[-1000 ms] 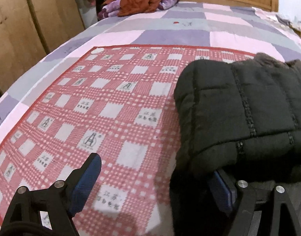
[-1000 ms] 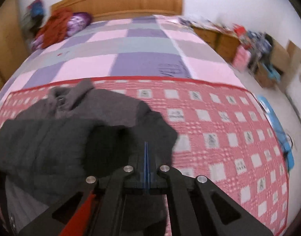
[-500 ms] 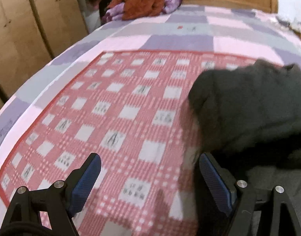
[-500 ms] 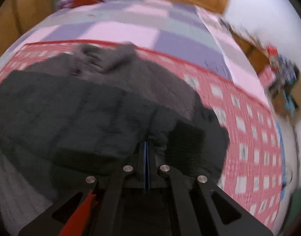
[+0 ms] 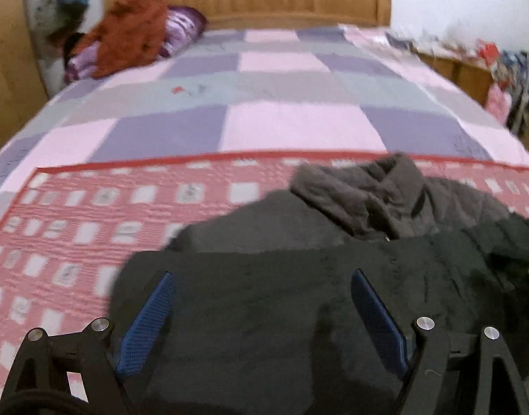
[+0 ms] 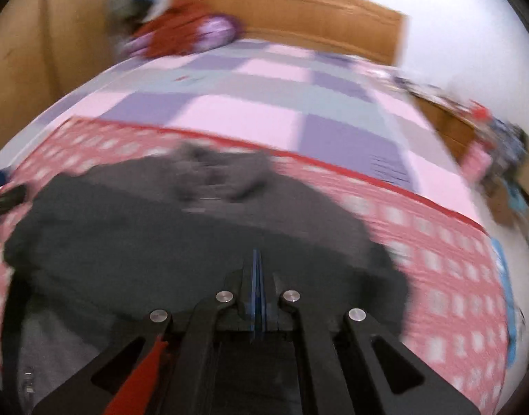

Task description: Fold large clothes

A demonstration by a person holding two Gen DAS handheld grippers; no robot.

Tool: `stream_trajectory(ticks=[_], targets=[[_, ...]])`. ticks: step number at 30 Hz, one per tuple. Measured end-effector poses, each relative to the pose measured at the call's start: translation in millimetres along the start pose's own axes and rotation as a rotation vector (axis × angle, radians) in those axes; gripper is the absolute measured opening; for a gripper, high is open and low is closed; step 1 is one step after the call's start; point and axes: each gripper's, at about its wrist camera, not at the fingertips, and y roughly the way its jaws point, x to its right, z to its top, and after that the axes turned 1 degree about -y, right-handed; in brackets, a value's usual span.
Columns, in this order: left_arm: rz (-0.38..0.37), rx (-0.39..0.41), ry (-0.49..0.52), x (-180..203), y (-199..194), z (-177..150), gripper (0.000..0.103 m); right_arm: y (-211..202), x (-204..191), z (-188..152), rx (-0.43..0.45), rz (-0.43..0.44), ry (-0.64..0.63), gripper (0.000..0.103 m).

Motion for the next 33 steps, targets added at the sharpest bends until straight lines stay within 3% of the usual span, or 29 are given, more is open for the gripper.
stream_trajectory(ticks=[2, 4, 6, 7, 9, 10, 14, 18, 20, 25, 28, 31, 33], targets=[[0.049, -0.061, 0.023, -0.8, 26.9, -4.3, 0.087, 22.3, -17.5, 3.7, -0.046, 0.017, -0.022, 0.001], [0.091, -0.131, 0.031, -14.3, 48.7, -17.9, 0.087, 44.8, -19.2, -1.4, -0.119, -0.034, -0.041, 0.001], [0.064, -0.205, 0.021, -32.0, 67.0, -36.9, 0.093, 64.9, 15.3, -22.0, -0.202, -0.095, 0.022, 0.001], [0.019, -0.205, -0.006, -43.1, 68.3, -45.4, 0.094, 68.4, 44.4, -33.4, -0.212, -0.082, 0.104, 0.0], [0.019, -0.164, 0.01, -47.6, 62.1, -49.5, 0.097, 67.9, 80.0, -47.5, -0.202, -0.023, 0.197, 0.0], [0.025, -0.159, 0.021, -46.5, 61.4, -50.5, 0.097, 67.6, 87.4, -51.1, -0.2, -0.008, 0.177, 0.0], [0.01, -0.165, -0.021, -51.8, 61.7, -52.1, 0.098, 73.3, 65.0, -47.3, -0.207, -0.086, -0.004, 0.0], [0.029, -0.167, 0.015, -47.0, 56.4, -46.3, 0.098, 73.5, 75.7, -50.6, -0.185, -0.05, 0.055, 0.0], [0.046, -0.12, 0.034, -38.1, 38.5, -36.7, 0.094, 71.2, 75.2, -49.7, -0.182, -0.05, 0.03, 0.0], [-0.048, -0.023, 0.063, -6.6, 10.7, -19.2, 0.094, 38.6, 59.1, -27.9, -0.111, -0.065, 0.034, 0.003], [-0.077, -0.048, 0.07, 11.9, 22.8, -13.3, 0.094, 34.0, 33.1, -13.9, -0.065, -0.018, -0.014, 0.003], [-0.03, -0.12, 0.103, 15.0, 45.3, -24.0, 0.094, 49.7, 9.4, -11.4, -0.112, 0.009, -0.095, 0.003], [-0.005, -0.174, 0.094, 1.9, 55.3, -37.7, 0.094, 61.4, 17.7, -19.2, -0.152, -0.026, -0.098, 0.003]])
